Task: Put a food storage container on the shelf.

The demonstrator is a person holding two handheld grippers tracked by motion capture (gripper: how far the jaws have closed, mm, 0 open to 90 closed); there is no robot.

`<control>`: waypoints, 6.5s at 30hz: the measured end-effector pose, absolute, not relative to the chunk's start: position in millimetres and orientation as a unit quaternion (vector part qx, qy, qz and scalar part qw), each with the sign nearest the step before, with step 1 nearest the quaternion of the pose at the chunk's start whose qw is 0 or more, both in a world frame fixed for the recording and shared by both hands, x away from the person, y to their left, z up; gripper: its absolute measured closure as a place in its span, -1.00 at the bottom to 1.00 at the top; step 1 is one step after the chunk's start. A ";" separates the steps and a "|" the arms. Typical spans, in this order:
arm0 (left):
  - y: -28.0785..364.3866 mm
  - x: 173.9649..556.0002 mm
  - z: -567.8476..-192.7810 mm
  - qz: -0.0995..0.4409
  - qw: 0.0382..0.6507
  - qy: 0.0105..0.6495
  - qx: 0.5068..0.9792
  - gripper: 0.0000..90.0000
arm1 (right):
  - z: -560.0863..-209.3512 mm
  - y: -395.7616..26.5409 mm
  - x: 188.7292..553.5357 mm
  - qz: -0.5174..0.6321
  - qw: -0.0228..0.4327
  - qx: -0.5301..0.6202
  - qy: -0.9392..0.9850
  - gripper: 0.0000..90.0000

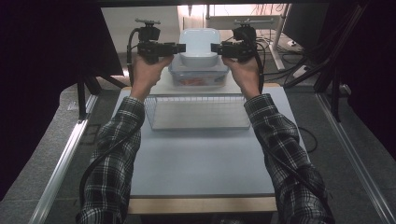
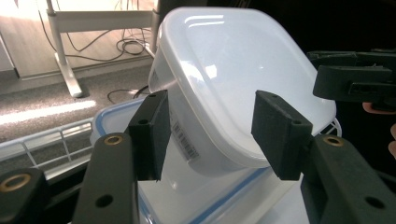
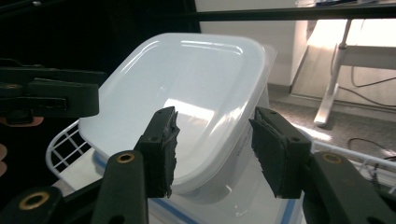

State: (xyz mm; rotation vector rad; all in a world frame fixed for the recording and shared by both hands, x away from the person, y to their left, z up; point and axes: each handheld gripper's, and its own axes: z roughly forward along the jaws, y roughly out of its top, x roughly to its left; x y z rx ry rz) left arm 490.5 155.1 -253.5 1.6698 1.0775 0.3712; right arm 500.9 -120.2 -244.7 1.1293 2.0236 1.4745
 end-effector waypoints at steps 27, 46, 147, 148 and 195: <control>153.3 458.6 -242.2 0.166 0.490 0.397 0.758 -0.50 | -239.8 -128.3 485.8 0.521 0.172 0.360 0.755 -0.48; 156.6 436.5 -281.3 0.130 0.479 0.375 0.783 -0.83 | -269.9 -149.2 468.4 0.513 0.157 0.338 0.773 -0.78; 143.2 320.7 -465.5 0.129 0.448 0.324 0.824 -0.92 | -424.3 -187.2 355.4 0.456 0.156 0.284 0.829 -0.96; 143.6 319.2 -467.3 0.129 0.448 0.324 0.823 -0.92 | -426.5 -188.7 354.1 0.456 0.155 0.285 0.829 -0.96; 191.8 271.5 -510.2 0.153 0.412 0.386 0.811 -0.98 | -469.2 -245.5 321.3 0.432 0.157 0.341 0.820 -0.99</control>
